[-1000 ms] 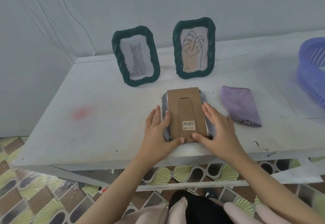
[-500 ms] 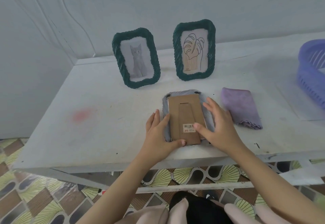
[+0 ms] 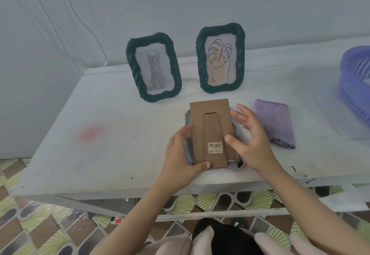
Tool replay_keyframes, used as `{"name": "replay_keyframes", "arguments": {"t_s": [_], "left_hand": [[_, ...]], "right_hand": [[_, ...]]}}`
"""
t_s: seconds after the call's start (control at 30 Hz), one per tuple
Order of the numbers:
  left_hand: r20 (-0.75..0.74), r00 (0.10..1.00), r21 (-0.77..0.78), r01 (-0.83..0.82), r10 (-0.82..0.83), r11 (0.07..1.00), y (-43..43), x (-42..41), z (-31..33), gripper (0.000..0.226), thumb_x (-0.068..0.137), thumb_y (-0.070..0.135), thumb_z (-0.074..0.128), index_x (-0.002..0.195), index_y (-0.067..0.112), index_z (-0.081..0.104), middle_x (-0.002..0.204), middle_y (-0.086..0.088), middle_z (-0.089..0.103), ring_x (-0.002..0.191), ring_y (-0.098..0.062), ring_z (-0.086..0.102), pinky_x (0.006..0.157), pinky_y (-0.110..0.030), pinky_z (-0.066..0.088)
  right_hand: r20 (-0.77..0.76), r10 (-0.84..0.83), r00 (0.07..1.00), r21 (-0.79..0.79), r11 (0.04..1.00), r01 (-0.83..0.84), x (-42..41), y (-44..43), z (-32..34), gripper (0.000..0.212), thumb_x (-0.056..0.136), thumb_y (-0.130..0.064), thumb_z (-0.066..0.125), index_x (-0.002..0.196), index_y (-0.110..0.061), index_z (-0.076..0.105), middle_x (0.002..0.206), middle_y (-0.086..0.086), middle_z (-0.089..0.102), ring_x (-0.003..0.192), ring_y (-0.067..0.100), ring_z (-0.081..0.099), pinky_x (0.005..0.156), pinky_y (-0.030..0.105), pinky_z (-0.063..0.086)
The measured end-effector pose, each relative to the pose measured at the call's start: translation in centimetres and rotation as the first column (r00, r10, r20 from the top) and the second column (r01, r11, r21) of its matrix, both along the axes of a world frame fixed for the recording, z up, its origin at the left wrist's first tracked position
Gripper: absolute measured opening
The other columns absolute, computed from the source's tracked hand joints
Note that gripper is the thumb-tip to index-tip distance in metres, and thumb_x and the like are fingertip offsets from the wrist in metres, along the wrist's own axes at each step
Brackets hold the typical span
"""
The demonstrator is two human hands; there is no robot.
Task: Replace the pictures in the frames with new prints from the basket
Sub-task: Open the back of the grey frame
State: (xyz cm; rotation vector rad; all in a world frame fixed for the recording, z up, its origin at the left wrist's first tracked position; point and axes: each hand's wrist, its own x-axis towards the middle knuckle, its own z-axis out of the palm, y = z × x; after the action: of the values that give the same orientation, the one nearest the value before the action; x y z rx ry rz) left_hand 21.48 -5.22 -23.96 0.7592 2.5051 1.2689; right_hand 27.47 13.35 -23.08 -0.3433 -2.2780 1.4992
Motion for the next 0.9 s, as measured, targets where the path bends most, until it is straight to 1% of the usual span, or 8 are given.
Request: {"name": "replay_keyframes", "arguments": {"t_s": [0.1,0.17,0.23,0.47,0.57,0.67,0.77,0.9], "left_hand": [[-0.051,0.999,0.022,0.018,-0.017,1.000,0.1,0.0,0.2,0.083,0.059,0.042,0.075,0.123,0.053,0.023,0.120,0.039,0.027,0.121,-0.003,0.030,0.099,-0.023,0.030],[-0.093,0.995,0.005,0.037,-0.037,0.999,0.2,-0.1,0.4,0.076,0.059,0.041,0.073,0.120,0.052,0.028,0.118,0.031,0.034,0.114,0.000,0.028,0.091,-0.010,0.024],[-0.090,0.995,-0.007,0.053,-0.053,0.999,0.2,-0.2,0.5,0.073,0.059,0.041,0.072,0.119,0.051,0.032,0.119,0.021,0.039,0.111,0.000,0.027,0.086,-0.003,0.022],[-0.020,0.999,0.136,0.040,-0.038,0.990,-1.0,-1.0,1.8,0.073,0.065,0.025,0.078,0.121,0.052,0.040,0.124,0.023,0.045,0.116,-0.003,0.037,0.091,-0.012,0.032],[0.019,0.999,0.212,0.026,-0.031,0.977,-2.0,-2.0,2.8,0.064,0.066,0.018,0.075,0.119,0.046,0.051,0.119,0.012,0.054,0.104,-0.005,0.051,0.082,-0.015,0.041],[0.083,0.997,0.247,-0.018,-0.002,0.969,-3.6,-3.0,3.7,0.062,0.068,0.001,0.076,0.113,0.039,0.059,0.115,0.000,0.055,0.093,-0.013,0.059,0.074,-0.022,0.050],[0.154,0.987,0.248,-0.081,0.043,0.965,-5.8,-4.0,4.2,0.062,0.066,-0.009,0.075,0.112,0.031,0.062,0.117,-0.006,0.056,0.090,-0.020,0.061,0.075,-0.028,0.054],[0.265,0.960,0.195,-0.145,0.090,0.970,-8.6,-4.7,3.9,0.061,0.059,-0.001,0.077,0.109,0.031,0.063,0.115,-0.009,0.058,0.083,-0.017,0.064,0.074,-0.029,0.056]], "right_hand": [[-0.019,0.021,1.000,-0.030,0.999,-0.022,0.1,-0.2,-0.2,0.068,0.078,-0.004,0.069,0.132,-0.033,0.038,0.126,-0.018,0.048,0.102,0.005,0.056,0.085,0.019,0.049],[-0.022,0.049,0.999,-0.072,0.996,-0.050,0.3,-0.4,-0.6,0.060,0.079,-0.002,0.066,0.123,-0.038,0.046,0.123,-0.005,0.054,0.100,0.013,0.060,0.083,0.031,0.054],[-0.010,0.059,0.998,-0.079,0.995,-0.060,0.4,-0.4,-0.8,0.052,0.079,-0.003,0.066,0.114,-0.039,0.053,0.117,0.000,0.057,0.101,0.015,0.060,0.083,0.034,0.055],[-0.002,0.086,0.996,-0.158,0.984,-0.086,-0.3,-1.0,0.3,0.045,0.078,-0.005,0.070,0.107,-0.038,0.059,0.110,0.001,0.060,0.096,0.018,0.061,0.076,0.031,0.057],[-0.021,0.107,0.994,-0.107,0.988,-0.109,-1.5,-1.9,1.3,0.045,0.077,-0.006,0.070,0.111,-0.034,0.058,0.112,-0.002,0.059,0.093,0.014,0.060,0.073,0.028,0.057],[-0.009,0.158,0.987,-0.049,0.986,-0.158,-3.1,-3.3,2.1,0.047,0.077,-0.008,0.071,0.115,-0.032,0.057,0.110,-0.010,0.058,0.086,0.002,0.055,0.070,0.015,0.051],[0.070,0.226,0.972,0.105,0.967,-0.232,-4.5,-4.9,2.4,0.048,0.078,-0.018,0.071,0.120,-0.035,0.055,0.106,-0.028,0.050,0.086,0.001,0.048,0.073,0.007,0.040],[0.163,0.263,0.951,0.350,0.886,-0.305,-5.9,-6.9,1.9,0.047,0.080,-0.034,0.067,0.125,-0.035,0.054,0.109,-0.013,0.063,0.099,0.010,0.042,0.084,0.027,0.032]]}}
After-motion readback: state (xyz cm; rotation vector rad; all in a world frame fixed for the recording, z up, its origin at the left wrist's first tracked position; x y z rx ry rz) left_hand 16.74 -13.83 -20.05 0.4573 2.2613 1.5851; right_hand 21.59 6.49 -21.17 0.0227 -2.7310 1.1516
